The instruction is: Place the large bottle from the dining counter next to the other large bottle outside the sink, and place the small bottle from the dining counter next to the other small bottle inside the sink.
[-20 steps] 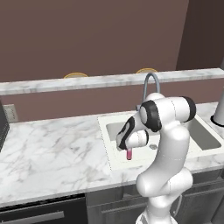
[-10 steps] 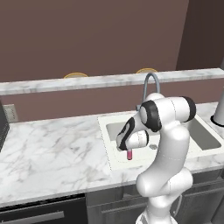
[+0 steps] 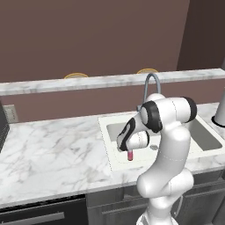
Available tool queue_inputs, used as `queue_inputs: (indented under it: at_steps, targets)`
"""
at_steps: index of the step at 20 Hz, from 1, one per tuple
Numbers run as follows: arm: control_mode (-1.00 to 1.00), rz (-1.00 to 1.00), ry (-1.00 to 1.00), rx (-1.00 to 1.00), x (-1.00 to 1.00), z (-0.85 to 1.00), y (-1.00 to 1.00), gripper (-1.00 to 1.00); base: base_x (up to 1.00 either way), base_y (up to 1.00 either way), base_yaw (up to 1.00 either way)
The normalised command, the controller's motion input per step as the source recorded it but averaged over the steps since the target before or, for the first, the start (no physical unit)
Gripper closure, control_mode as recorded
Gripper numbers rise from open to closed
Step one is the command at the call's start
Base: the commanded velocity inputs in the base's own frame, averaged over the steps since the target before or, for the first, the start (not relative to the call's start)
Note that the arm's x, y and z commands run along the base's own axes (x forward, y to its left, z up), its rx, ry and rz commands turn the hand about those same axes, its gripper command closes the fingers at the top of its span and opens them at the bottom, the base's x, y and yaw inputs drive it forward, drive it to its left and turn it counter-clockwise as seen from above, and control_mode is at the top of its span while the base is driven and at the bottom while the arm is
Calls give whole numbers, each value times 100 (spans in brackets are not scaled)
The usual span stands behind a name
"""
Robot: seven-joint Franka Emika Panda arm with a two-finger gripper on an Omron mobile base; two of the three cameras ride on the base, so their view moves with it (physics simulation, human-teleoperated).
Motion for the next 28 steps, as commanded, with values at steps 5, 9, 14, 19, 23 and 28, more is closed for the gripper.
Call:
queue_inputs:
  at_steps: [5, 9, 14, 19, 23, 28]
  targets:
    - [-100, 0, 0, 0, 0, 0, 0, -100, 0, 0, 0]
    - [-100, 0, 0, 0, 0, 0, 0, -100, 0, 0, 0]
    - [-100, 0, 0, 0, 0, 0, 0, -100, 0, 0, 0]
    - [-100, 0, -3, 0, 0, 5, 0, -100, 0, 0, 0]
    - [-100, 0, -6, 0, -1, 14, 0, -100, 0, 0, 0]
    - [-100, 0, -11, 3, -11, 41, 0, -100, 0, 0, 0]
